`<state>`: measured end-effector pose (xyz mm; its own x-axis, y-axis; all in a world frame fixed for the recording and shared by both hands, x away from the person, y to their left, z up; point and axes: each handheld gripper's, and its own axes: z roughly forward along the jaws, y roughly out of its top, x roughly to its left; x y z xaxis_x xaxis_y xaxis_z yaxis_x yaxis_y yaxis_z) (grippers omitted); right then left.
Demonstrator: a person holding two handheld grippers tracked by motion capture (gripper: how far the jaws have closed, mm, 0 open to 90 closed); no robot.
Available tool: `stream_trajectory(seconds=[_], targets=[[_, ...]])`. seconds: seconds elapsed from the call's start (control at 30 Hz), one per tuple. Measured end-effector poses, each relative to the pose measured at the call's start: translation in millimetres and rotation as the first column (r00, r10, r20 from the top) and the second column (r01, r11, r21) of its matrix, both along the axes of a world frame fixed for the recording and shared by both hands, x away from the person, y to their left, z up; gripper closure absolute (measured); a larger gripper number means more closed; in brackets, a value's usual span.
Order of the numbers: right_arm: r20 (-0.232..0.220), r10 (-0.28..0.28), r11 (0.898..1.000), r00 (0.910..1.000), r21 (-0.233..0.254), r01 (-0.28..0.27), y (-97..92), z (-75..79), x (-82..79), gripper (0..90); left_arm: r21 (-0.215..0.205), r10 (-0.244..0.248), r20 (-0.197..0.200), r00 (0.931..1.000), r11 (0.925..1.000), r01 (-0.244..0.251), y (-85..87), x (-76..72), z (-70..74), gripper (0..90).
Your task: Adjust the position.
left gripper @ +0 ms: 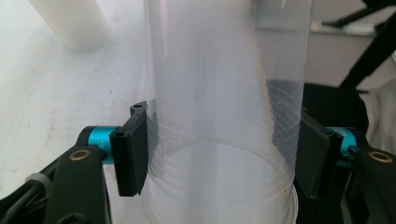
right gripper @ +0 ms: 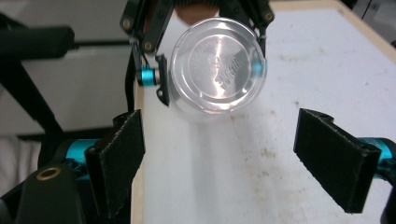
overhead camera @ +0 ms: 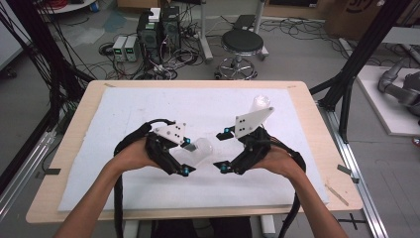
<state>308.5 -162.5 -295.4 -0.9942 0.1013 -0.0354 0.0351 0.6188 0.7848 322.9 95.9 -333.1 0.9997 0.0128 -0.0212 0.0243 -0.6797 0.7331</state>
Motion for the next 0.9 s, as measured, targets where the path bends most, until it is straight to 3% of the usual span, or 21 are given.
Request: stream_trajectory(seconds=[0.17,0.27,0.53,0.67,0.9], targets=[[0.003,0.014,0.997,0.9999,-0.081,-0.014,5.9,6.3,0.9,16.2,0.109,-0.026,-0.011,0.9996,0.9936,0.027,-5.0,1.7,5.0,31.7],[0.002,0.019,0.992,0.9998,-0.122,-0.019,8.4,7.9,1.6,16.3,0.15,-0.032,-0.012,0.9994,0.9881,0.034,-8.2,2.0,6.7,31.8],[0.009,0.037,0.98,0.9993,-0.198,-0.034,14.8,11.0,1.3,16.3,0.219,-0.052,-0.007,0.9986,0.9743,0.052,-15.6,3.0,6.7,32.1],[0.007,0.038,0.975,0.9993,-0.218,-0.035,16.9,10.0,2.0,16.3,0.222,-0.055,-0.013,0.9984,0.9733,0.056,-18.2,1.1,5.3,32.3],[0.0,0.05,0.96,0.9987,-0.277,-0.048,23.9,4.0,2.8,16.4,0.263,-0.069,-0.011,0.9976,0.9624,0.069,-25.4,0.8,3.2,32.7]])
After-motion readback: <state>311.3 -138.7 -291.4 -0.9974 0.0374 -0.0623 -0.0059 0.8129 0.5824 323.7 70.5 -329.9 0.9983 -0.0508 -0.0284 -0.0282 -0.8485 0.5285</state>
